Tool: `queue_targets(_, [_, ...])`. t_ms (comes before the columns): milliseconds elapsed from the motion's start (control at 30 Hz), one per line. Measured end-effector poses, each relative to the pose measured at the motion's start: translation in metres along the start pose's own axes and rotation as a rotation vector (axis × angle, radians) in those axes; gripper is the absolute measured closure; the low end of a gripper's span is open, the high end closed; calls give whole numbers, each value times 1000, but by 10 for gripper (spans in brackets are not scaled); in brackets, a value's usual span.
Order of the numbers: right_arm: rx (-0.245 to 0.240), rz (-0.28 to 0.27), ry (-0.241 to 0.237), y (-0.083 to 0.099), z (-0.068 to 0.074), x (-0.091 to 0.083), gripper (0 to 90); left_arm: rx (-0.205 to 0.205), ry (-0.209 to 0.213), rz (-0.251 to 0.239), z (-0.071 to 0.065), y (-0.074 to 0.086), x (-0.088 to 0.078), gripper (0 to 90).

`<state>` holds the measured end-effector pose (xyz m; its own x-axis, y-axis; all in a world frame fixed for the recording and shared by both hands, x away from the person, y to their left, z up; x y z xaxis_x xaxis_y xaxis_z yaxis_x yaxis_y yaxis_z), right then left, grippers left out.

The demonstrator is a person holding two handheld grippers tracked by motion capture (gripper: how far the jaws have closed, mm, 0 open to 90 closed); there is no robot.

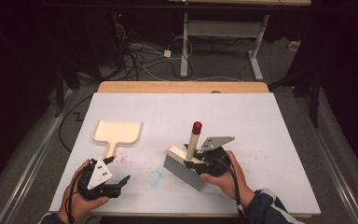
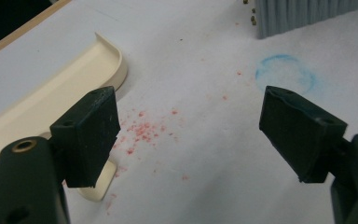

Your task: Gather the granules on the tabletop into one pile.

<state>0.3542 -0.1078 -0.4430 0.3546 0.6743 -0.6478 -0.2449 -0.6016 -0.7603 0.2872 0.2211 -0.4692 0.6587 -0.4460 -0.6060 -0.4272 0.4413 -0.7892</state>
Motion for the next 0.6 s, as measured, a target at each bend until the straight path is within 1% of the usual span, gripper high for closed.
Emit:
queue_targets(33, [12,1,18,1,-4,-1,673,1,0,0,0,0,0,192])
queue_targets(100, [26,6,39,2,-9,-4,673,2,1,2,-1,0,0,192])
queue_targets(167, [31,5,58,3,-14,-6,673,3,2,3,-1,0,1,192])
queue_targets(267, [37,4,80,3,-18,-8,674,4,2,5,-1,0,1,192])
queue_targets(367, [36,1,89,3,-21,-12,676,6,3,7,-1,0,1,192])
queue_targets(433, [29,-11,81,1,-21,-17,677,7,3,8,-1,0,1,192])
queue_targets(467, [18,-15,80,0,-20,-20,676,7,3,9,-1,0,1,192])
queue_targets(533, [-2,-21,58,-2,-18,-28,676,9,3,11,-1,1,2,192])
queue_targets(600, [-39,-36,34,-2,-13,-37,676,10,2,12,-2,1,2,192])
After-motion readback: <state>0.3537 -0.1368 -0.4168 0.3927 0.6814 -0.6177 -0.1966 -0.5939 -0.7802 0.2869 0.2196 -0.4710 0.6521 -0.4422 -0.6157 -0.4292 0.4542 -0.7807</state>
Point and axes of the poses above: each handheld gripper's, and its own axes: x roughly forward along the jaws, y roughly out of its underside, z roughly to its left, the point moved 3 cm from there along x, roughly forward along the jaws, and after that the axes turned 10 degrees about -x, right-handed, at the moved point
